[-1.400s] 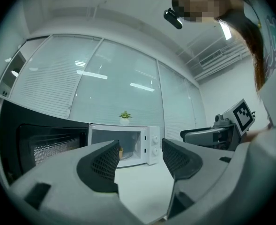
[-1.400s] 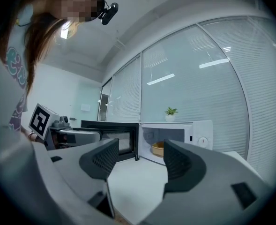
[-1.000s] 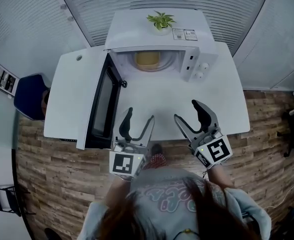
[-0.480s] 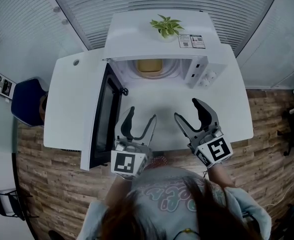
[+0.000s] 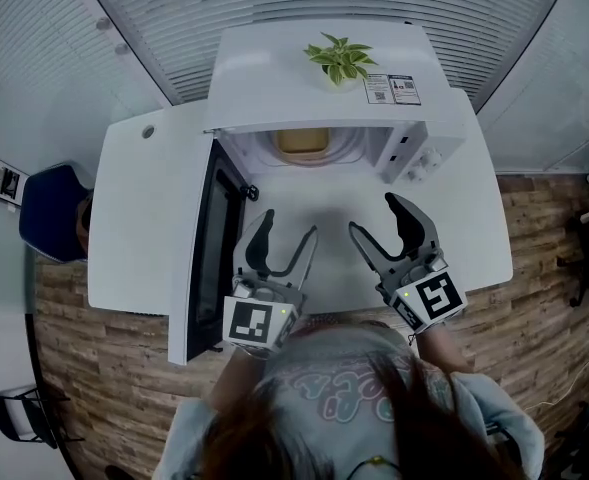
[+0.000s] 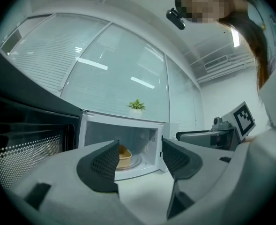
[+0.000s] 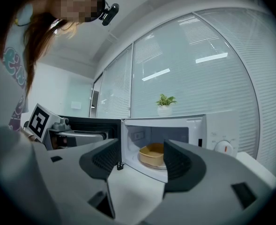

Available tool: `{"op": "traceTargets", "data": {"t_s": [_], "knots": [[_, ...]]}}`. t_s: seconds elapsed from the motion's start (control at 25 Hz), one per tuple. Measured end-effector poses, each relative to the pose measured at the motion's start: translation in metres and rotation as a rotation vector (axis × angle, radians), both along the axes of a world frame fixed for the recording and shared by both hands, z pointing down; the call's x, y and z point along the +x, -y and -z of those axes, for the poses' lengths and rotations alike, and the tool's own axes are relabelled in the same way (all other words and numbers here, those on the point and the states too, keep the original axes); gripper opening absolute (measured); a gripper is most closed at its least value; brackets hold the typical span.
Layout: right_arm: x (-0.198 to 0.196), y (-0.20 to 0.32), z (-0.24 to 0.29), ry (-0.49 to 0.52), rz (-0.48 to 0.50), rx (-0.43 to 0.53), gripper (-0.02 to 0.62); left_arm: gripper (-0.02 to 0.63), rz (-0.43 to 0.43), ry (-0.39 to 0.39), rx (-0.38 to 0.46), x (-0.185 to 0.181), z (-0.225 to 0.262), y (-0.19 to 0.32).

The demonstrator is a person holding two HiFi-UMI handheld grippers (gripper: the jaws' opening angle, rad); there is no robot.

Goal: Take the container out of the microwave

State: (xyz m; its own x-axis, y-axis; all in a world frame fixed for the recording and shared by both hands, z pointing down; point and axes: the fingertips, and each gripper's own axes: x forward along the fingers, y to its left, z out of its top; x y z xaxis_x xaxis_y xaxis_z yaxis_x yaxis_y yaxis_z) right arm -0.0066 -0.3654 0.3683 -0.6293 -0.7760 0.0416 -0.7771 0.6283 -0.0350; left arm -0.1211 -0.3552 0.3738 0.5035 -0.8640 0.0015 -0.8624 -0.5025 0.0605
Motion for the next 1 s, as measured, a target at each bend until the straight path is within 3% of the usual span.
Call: {"op": "traceTargets", "data": {"t_s": [0.4, 0.8, 1.0], "knots": [[-0.007, 0.013, 0.001, -0.006, 0.068, 0.034, 0.287, 0.262, 0.042, 0.022, -0.017, -0.006, -0.007, 0.012], [-0.013, 0.040, -0.015, -0.042, 0.124, -0.002, 0.287, 0.262, 0.090, 0.044, -0.013, 0.003, -0.007, 0.041], [-0.014, 0.064, -0.034, -0.058, 0.118, -0.041, 0.287, 0.262, 0.115, 0.037, -0.078, 0.004, -0.024, 0.065]]}}
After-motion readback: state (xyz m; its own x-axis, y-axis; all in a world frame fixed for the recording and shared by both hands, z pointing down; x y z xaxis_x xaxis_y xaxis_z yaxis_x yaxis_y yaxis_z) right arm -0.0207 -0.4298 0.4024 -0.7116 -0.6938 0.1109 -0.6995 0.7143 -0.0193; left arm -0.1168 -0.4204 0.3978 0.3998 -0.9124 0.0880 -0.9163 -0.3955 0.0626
